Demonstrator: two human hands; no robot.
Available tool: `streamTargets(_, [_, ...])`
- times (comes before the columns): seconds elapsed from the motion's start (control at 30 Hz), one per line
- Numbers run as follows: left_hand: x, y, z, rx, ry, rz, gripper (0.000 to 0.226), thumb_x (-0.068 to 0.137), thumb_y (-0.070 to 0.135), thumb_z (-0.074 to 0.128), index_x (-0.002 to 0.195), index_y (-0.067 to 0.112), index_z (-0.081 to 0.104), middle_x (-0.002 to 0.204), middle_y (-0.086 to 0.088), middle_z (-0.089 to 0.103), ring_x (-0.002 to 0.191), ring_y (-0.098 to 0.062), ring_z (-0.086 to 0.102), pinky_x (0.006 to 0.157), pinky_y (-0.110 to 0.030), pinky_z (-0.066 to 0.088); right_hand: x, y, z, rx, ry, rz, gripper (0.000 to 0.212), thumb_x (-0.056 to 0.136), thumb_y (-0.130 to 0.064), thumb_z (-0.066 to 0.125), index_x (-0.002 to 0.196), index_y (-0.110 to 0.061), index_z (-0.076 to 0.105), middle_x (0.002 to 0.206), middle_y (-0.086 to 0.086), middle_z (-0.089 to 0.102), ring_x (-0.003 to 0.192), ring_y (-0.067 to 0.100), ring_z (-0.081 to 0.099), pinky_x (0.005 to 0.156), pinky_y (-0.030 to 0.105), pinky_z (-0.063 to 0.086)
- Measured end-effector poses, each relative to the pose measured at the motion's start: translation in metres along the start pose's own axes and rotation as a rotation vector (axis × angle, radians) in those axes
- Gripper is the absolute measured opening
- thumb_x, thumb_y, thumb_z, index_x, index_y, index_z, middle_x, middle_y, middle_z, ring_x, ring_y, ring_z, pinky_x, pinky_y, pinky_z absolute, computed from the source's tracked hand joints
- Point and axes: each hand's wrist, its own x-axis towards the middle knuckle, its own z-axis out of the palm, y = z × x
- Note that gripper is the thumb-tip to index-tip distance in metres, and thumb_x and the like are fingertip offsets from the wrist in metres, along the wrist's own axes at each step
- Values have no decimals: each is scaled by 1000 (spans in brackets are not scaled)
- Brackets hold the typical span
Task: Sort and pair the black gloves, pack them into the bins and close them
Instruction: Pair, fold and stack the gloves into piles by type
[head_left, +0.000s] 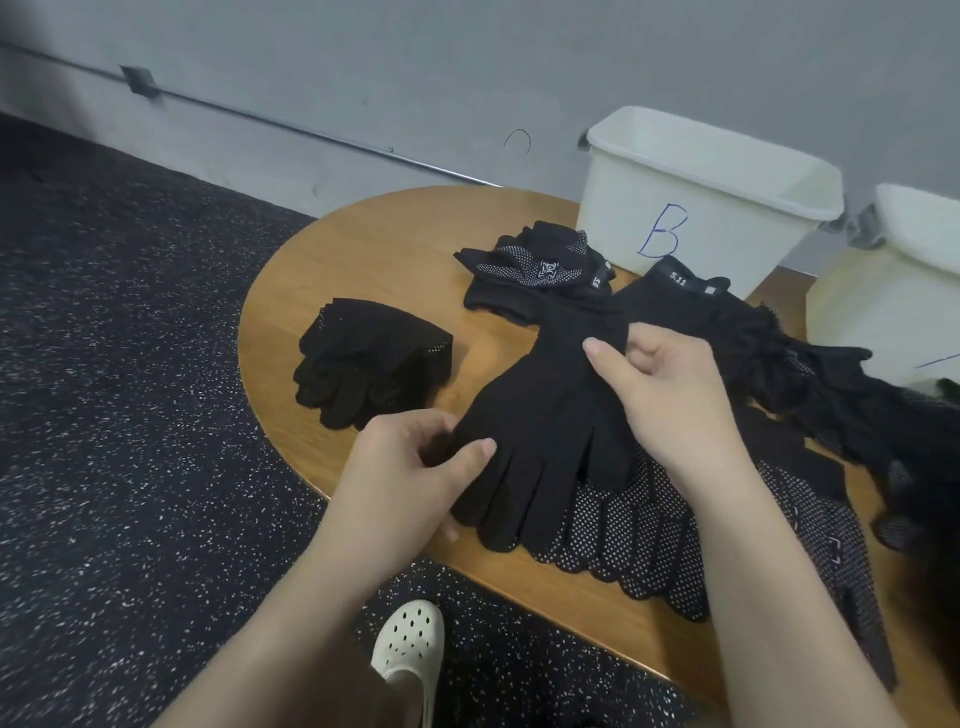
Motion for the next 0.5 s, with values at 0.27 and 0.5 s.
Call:
streamTargets(0.27, [1, 1, -2, 125, 103, 2, 27, 97, 24, 69, 70, 24, 68, 46, 6, 60, 33, -4, 48, 41, -15, 39, 7, 12, 10, -153, -13, 23, 58, 96, -19, 70, 48, -26, 40, 40, -12, 27, 42, 8, 28, 41, 15, 23])
streamTargets(0.5, [0, 1, -6, 176, 157, 7, 26, 97, 26, 69, 72, 21, 72, 45, 13, 60, 39, 3, 50, 45, -11, 37, 8, 15, 15, -179, 2, 18, 58, 95, -23, 73, 56, -21, 29, 40, -11, 30, 43, 9, 27, 42, 16, 25])
